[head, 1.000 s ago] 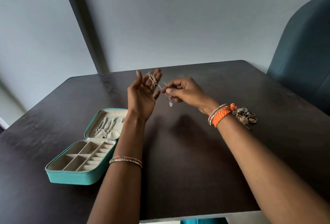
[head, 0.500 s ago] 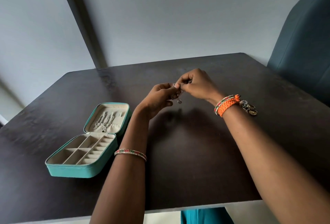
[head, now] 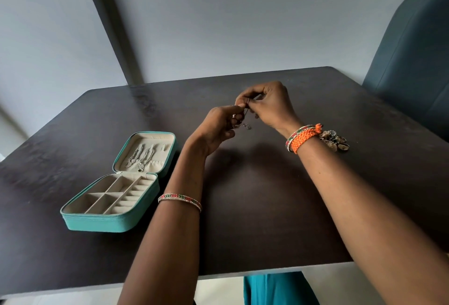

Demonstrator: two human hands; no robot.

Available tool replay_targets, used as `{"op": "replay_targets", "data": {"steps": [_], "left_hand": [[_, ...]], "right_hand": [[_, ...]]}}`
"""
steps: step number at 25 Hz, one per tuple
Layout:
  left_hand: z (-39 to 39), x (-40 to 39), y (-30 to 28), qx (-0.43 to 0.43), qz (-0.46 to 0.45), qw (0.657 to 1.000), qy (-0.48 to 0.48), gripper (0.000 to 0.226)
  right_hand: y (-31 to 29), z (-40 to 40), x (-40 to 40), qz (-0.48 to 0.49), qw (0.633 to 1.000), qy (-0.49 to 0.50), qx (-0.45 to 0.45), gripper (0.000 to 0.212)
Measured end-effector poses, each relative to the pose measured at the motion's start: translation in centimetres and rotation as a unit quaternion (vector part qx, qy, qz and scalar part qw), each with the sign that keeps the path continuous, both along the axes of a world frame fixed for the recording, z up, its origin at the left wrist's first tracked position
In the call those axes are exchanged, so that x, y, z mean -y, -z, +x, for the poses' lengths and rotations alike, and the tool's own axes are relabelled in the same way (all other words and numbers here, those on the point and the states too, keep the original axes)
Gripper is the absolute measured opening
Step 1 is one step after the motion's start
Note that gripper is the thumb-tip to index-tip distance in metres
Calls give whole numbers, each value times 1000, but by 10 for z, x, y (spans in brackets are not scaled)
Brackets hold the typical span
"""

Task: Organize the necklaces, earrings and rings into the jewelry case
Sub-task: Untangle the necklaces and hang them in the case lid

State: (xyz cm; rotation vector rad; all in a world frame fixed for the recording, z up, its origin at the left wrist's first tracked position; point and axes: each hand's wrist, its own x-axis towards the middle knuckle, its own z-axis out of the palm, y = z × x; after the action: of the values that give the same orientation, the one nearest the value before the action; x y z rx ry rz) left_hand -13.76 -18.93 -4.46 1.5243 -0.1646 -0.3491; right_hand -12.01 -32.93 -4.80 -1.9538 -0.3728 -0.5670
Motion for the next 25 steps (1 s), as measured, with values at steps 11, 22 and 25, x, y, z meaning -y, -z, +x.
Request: {"op": "replay_targets", "data": {"steps": [11,22,25], "left_hand": [[7,-7,5,21,-89,996,-21,26],[6,1,6,0,-127,992,-20,25],[6,-1,4,-25,-141,989,-17,23]], "right_hand": [[0,3,6,196,917,-204,-282,26],[10,5,11,91,945,-147,-277,7],[9,6,10,84,957,-122,-248,7]]}}
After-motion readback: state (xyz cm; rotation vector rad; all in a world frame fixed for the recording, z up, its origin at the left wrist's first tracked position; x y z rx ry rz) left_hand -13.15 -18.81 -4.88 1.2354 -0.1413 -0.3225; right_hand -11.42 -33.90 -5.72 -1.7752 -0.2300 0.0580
